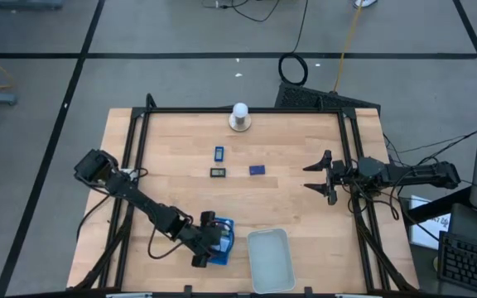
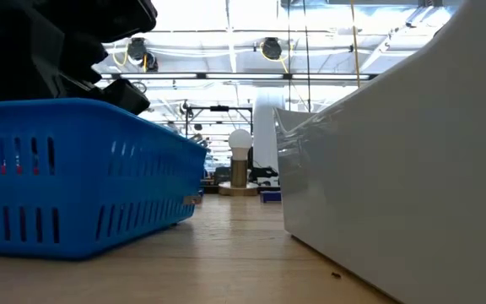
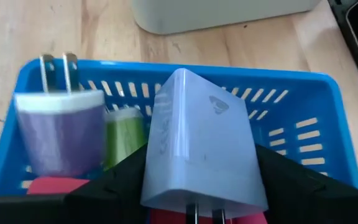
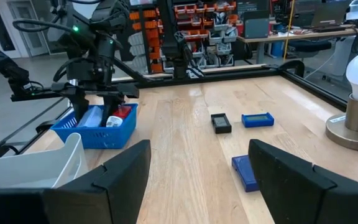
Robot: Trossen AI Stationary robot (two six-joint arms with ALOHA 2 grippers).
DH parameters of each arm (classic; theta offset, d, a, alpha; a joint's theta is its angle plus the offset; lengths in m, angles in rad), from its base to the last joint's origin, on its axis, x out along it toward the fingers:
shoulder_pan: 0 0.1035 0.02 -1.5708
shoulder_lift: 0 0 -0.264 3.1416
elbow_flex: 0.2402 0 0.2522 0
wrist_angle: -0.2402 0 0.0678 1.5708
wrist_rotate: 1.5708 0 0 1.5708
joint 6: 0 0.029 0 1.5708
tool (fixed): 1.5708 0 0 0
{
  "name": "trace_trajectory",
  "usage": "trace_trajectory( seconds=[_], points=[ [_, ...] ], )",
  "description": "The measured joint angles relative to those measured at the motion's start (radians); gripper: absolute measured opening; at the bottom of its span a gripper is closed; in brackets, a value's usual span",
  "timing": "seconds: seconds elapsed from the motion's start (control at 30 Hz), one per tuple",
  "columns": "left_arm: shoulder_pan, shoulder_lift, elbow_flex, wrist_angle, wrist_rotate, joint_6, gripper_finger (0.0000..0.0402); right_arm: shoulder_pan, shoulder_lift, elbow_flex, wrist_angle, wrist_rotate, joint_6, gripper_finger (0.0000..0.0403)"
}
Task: Pick & Place Office items
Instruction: Put the white charger adapter into the blue bin, then put the black digital timer into the gray bin
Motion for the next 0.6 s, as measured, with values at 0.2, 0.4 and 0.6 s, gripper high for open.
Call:
trace_trajectory(
  seconds=[0.2, 0.4, 0.6],
  points=[
    [0.000, -0.005, -0.002, 0.070, 0.010, -0.001, 0.0271, 0.000, 0.000, 0.000, 0.000, 0.000, 0.000, 0.0263],
    [0.015, -0.038, -0.002, 0.058, 0.054, -0.005, 0.0292, 0.000, 0.000, 0.000, 0.000, 0.000, 0.000, 0.0263],
    [0.052, -0.112, -0.001, 0.071, 0.118, -0.004, 0.0294, 0.000, 0.000, 0.000, 0.000, -0.001, 0.000, 0.0263]
  ],
)
